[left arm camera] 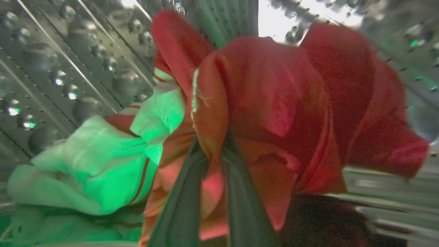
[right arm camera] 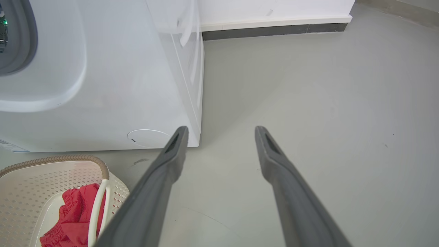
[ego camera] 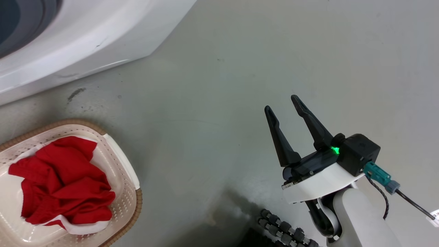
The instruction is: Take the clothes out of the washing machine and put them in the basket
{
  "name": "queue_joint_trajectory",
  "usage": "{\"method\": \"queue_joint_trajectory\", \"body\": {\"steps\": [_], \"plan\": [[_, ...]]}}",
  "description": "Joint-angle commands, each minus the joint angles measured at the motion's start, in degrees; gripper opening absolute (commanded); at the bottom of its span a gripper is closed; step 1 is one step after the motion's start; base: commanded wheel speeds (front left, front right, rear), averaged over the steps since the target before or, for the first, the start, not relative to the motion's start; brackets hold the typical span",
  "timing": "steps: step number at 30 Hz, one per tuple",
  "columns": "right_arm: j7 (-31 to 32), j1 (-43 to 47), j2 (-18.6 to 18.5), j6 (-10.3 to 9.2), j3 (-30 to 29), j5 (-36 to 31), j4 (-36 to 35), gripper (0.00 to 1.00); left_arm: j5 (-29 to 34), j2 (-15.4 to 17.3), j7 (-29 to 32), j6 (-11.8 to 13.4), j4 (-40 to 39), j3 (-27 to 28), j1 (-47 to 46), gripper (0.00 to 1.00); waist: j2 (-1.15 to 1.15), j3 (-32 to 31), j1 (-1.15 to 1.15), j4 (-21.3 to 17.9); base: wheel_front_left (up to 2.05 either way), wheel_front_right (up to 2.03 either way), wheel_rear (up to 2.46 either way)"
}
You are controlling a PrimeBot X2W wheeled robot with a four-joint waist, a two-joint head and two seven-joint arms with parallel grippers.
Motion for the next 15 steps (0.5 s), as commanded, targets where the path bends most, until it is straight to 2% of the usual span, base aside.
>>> {"method": "queue_joint_trajectory", "body": {"steps": [1, 6, 8, 15], "plan": [[-0.12, -1.07, 0.09, -0.04, -0.23, -0.30, 0.04, 1.00, -0.46, -0.31, -1.02, 0.45, -0.88, 0.21, 1.27, 0.00, 0.00, -0.42, -0.01, 0.39, 0.00, 0.00, 0.00], [-0.12, -0.75, 0.08, -0.04, -1.52, -1.62, 0.49, 1.00, -2.08, -1.52, -9.21, 0.00, -5.43, 0.75, 6.25, 0.00, 0.00, -2.71, -0.01, 2.18, 0.00, 0.00, 0.00], [-0.12, -0.83, 0.07, -0.04, -2.37, -2.52, 0.55, 1.00, -3.36, -2.34, -15.08, -0.37, -6.99, 1.39, 10.15, 0.00, 0.00, -5.02, -0.01, 3.56, 0.00, 0.00, 0.00], [-0.11, 1.09, 0.04, -0.04, -4.80, -4.89, 1.78, 1.00, -6.72, -5.45, -29.96, -2.91, -5.85, 2.53, 19.78, 0.00, 0.00, -13.18, -0.01, 7.05, 0.00, 0.00, 0.00]]}}
